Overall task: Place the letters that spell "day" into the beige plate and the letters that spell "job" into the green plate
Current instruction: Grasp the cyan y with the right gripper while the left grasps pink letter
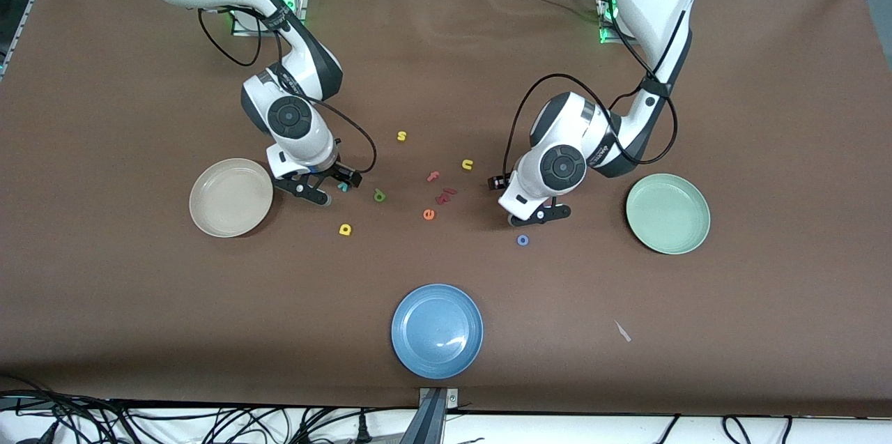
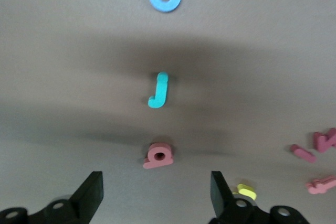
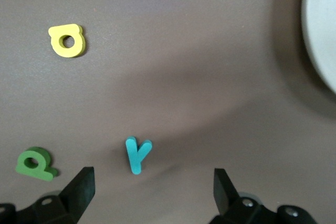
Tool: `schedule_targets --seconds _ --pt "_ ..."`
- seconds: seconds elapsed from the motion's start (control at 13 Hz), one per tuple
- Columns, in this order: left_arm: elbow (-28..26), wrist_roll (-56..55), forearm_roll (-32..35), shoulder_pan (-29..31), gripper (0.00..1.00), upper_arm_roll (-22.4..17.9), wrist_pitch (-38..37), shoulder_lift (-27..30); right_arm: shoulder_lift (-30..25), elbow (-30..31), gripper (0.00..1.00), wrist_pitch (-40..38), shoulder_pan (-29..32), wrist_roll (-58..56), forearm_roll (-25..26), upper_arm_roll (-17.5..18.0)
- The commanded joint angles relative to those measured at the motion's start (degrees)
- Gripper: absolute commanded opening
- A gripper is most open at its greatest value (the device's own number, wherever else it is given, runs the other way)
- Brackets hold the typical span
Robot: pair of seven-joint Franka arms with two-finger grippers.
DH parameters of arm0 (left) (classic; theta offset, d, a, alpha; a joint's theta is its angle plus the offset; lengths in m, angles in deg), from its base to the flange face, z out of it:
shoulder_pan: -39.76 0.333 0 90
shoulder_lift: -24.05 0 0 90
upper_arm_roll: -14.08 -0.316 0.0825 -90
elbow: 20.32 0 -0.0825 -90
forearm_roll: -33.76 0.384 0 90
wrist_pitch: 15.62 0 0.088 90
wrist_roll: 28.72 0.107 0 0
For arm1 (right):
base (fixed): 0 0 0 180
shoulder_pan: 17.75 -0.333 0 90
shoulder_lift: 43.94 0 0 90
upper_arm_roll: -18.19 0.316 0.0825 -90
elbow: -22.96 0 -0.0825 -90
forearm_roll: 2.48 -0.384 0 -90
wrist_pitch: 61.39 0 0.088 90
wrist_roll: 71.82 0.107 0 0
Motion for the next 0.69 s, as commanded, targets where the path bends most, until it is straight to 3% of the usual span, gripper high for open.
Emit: schedule_targets --seconds 0.0,0.23,0.46,0.62 --pt "-2.89 2.05 -0.42 -0.88 0.82 -0.38 0.51 1.85 3.12 -3.32 1.00 0.75 -0.76 2.94 1.38 0.06" --pt "-4.82 2.14 -0.33 -2.37 0.74 -0.38 1.29 1.68 4.10 -3.68 1.00 1.81 -1.38 3.83 1.73 -0.11" --pt "-10.96 2.75 -0.25 -3.87 0.74 -0.47 10.58 2.20 5.59 -4.12 0.99 3.38 -1.29 3.83 2.87 -0.29" --pt "-11.33 3.54 -0.25 -3.44 0.74 -0.47 13.42 2.29 5.86 -4.12 0.92 3.92 -1.21 3.83 3.31 -0.73"
